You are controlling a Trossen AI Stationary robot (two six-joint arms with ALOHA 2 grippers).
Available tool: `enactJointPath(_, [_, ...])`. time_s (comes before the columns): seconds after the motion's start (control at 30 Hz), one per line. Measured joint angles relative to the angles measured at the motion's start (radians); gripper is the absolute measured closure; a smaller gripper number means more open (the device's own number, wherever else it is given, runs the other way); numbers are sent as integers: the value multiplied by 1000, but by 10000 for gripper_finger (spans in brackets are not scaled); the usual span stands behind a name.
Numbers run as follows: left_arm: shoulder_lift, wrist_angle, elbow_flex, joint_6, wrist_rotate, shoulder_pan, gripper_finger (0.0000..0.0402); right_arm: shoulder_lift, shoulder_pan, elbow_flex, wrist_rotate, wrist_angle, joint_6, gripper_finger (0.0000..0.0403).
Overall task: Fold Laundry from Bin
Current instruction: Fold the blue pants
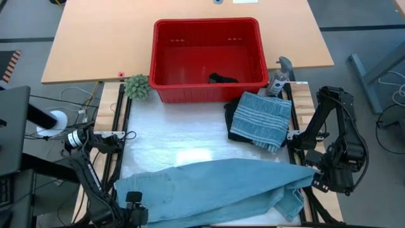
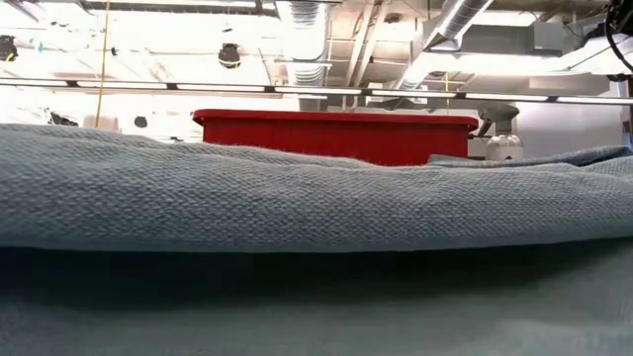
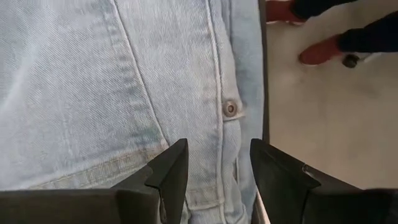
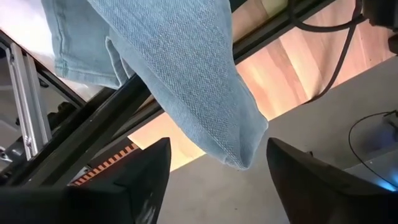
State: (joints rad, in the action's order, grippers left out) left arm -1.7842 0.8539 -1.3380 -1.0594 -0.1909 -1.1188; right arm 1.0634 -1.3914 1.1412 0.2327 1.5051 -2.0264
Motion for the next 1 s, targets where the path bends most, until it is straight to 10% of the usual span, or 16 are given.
enactJointPath(0.47, [-127, 15, -1, -19, 99, 11, 245, 0, 0, 0, 5, 0, -15, 108])
enactJointPath(0.7, [-128, 57, -3, -28, 247, 49, 379, 0, 0, 0, 5, -4, -16, 108])
enactJointPath(1.0, [-109, 280, -123, -62, 230, 34, 398, 0, 0, 0, 5, -1, -11, 108])
